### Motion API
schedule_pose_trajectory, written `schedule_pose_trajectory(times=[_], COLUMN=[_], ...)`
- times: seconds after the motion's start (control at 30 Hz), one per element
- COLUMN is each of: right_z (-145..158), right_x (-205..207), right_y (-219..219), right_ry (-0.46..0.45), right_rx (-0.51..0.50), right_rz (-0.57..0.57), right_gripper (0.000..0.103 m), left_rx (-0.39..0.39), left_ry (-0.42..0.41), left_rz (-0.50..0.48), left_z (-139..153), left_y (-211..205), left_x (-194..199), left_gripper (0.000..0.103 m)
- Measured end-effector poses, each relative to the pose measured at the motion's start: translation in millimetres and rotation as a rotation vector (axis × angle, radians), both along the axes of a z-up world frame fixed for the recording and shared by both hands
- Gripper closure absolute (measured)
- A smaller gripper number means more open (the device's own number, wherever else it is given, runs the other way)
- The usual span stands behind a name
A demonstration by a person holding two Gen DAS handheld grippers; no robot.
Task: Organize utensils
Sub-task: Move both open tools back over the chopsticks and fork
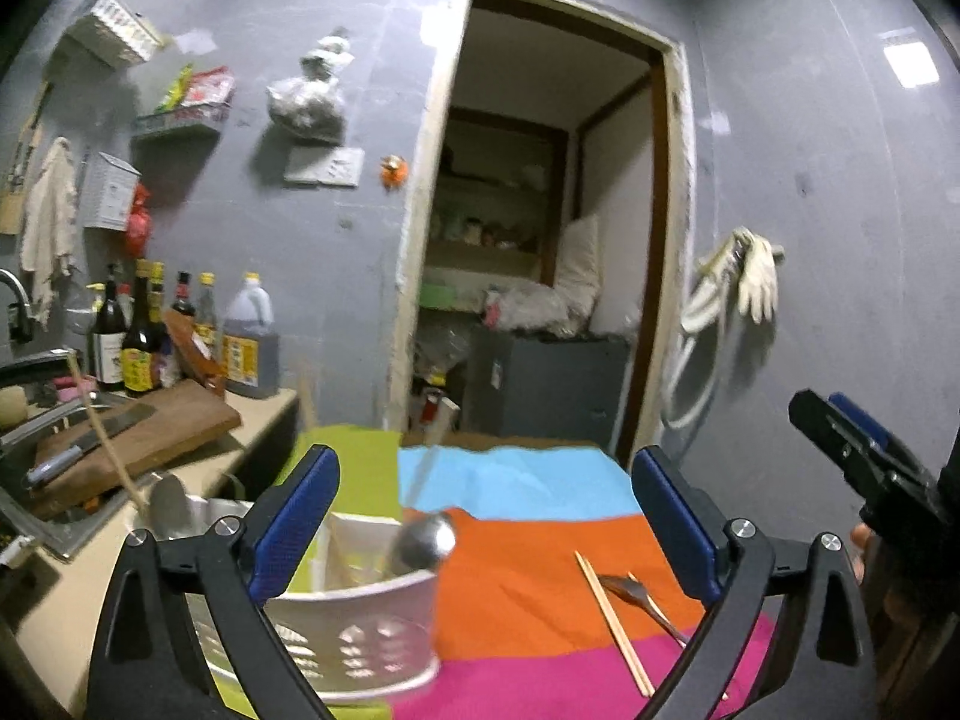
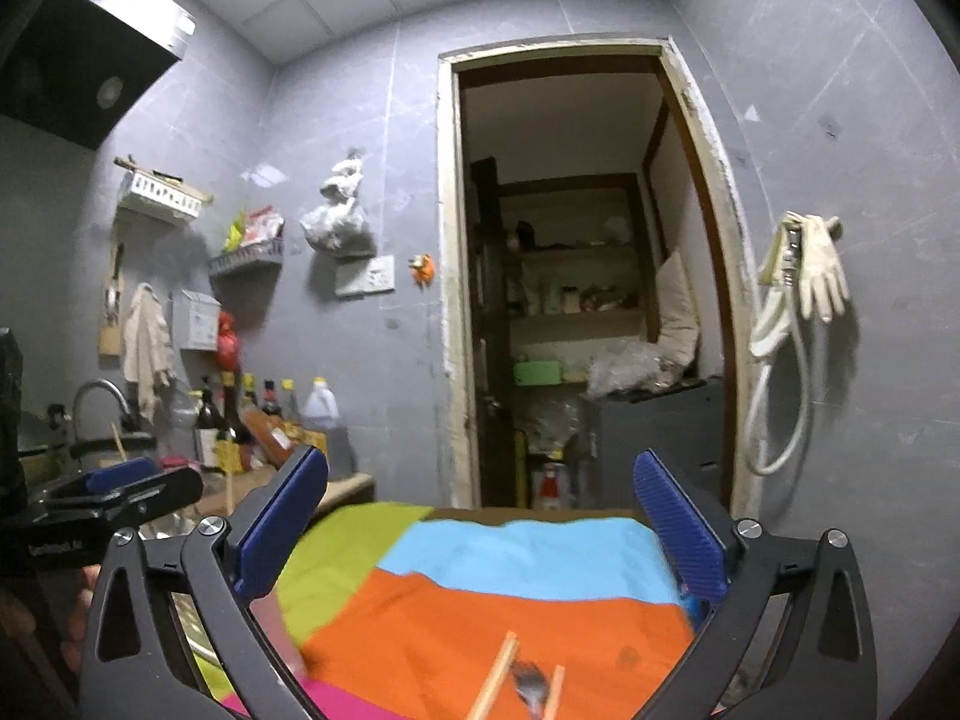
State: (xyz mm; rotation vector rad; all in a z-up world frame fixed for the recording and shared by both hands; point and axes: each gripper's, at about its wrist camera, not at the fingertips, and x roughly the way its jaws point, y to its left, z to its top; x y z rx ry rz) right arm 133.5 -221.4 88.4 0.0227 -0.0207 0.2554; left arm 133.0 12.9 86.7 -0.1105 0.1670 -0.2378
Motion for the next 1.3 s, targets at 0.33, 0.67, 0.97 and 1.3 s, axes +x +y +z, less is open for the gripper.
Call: schedule_pose_trajectory(times=[0.33,0.67,0.97,1.3], right_z=[-28,-66,-91,-114], right_x=[16,54,83,106], right_y=[-40,-63,-66,-58], right_ry=[0.151,0.393,0.571,0.733], right_rx=[-0.049,-0.063,-0.089,-0.120], right_rz=[-0.073,-0.130,-0.069,0.014], right_gripper=[0.000,0.001,0.032,0.060], left_rx=[0.093,0.190,0.218,0.194], left_ry=[0.120,0.282,0.464,0.695], left_rz=[-0.052,-0.077,-0.153,-0.239], left_z=[-33,-69,-98,-130], left_y=[-56,-89,-102,-109], left_x=[18,48,87,133], left_gripper=[0.007,0.007,0.015,0.044])
